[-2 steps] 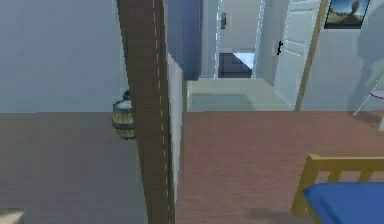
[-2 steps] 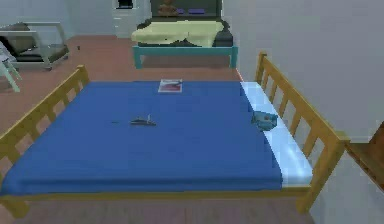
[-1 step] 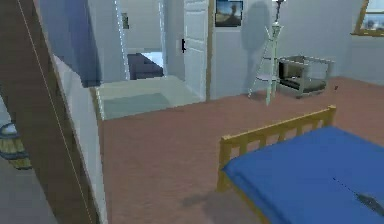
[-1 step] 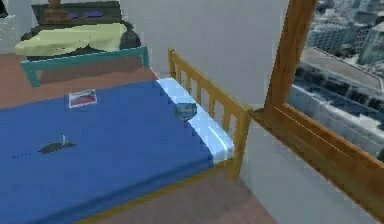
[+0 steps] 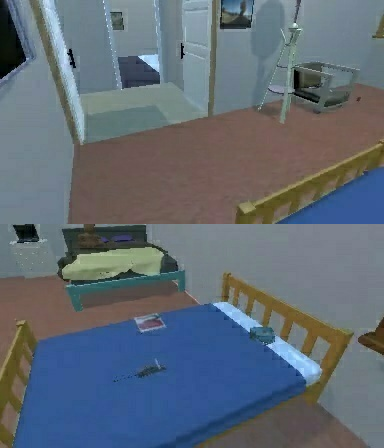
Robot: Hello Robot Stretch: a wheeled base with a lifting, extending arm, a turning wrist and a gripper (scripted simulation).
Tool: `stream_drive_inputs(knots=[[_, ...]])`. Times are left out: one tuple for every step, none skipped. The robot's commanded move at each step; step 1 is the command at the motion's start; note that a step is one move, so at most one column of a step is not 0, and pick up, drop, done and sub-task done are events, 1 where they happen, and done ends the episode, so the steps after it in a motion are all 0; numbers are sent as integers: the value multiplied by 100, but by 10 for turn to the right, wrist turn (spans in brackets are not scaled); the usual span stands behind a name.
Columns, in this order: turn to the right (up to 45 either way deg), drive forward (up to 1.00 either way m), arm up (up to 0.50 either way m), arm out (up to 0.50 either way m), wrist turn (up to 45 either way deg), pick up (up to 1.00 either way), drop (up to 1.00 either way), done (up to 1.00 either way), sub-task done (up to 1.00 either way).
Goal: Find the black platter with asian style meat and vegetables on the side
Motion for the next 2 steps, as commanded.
stream_drive_inputs(knots=[[-90, 0, 0, 0, 0, 0, 0, 0, 0], [0, 100, 0, 0, 0, 0, 0, 0, 0]])
